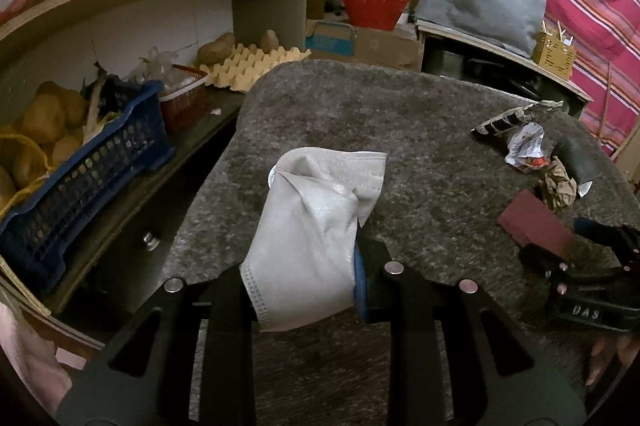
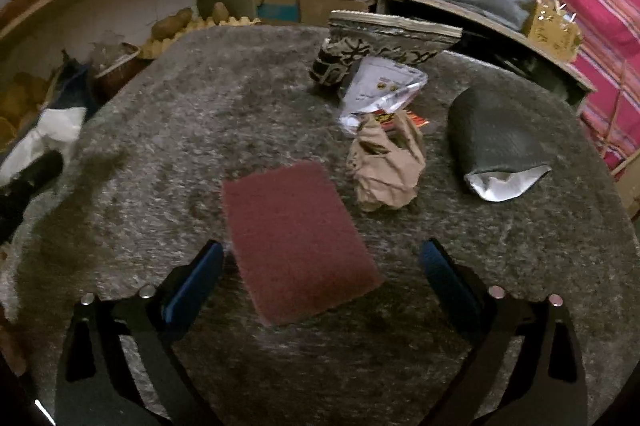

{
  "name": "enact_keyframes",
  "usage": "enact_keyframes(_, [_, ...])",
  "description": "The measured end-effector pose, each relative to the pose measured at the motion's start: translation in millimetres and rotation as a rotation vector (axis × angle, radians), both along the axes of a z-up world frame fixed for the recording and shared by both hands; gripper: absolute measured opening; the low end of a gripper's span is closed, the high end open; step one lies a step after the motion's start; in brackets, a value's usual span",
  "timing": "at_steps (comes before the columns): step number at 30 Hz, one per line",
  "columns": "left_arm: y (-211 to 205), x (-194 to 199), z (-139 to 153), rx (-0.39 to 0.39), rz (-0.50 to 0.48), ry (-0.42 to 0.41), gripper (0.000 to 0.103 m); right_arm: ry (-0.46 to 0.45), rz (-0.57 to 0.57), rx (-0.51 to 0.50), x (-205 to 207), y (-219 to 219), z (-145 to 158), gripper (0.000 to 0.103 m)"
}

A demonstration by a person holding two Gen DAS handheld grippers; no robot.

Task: Collect trash
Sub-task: 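Grasp the maroon scouring pad with the right tool while the left tool holds the mask, then carry the mask and pad over the basket and open both tools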

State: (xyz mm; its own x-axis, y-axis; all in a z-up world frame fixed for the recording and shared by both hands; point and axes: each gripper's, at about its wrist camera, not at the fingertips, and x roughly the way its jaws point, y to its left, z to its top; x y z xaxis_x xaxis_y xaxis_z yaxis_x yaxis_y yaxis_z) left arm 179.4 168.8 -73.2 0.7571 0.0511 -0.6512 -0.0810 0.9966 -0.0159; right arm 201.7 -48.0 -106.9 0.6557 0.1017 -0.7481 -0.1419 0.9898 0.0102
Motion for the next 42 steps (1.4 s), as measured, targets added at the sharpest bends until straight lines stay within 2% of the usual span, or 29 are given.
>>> enact_keyframes(2, [-2.6,0.2,-1.3,0.016,0.0,0.004,0.024,0.015,0.024,0.033,1.0,-1.8,-1.8,0.071])
enact_keyframes(5, [-5.8,-1.0,0.2,0.022,-0.002,0.002,0.024,0.002,0.034,0.044,-2.9,-4.3,0.1,0.068])
enact_keyframes(11, [-14.7,-6.0,8.1,0.024,-0.008,-0.015,0.024,-0.066,0.029,0.064,-19.0,-22.6,19.1,0.068])
enact_keyframes(16, [-36.7,-11.4,19.3,0.044,-0.031,-0.039,0.024,-0.067,0.013,0.048,-28.7,-47.4,20.9,0.068])
enact_keyframes(25, [-111.2,-17.5,38.3,0.031,-0.125,-0.08,0.024,-0.064,-0.04,0.045,-48.3,-117.9,32.4,0.068])
enact_keyframes(32, [-178.8,-21.5,43.5,0.026,-0.206,-0.094,0.024,-0.099,-0.138,0.057,-67.8,-184.5,42.5,0.068])
enact_keyframes(42, [-258.8,-18.3,32.6,0.016,-0.283,-0.071,0.024,-0.174,-0.302,0.038,-98.2,-276.1,58.1,0.068])
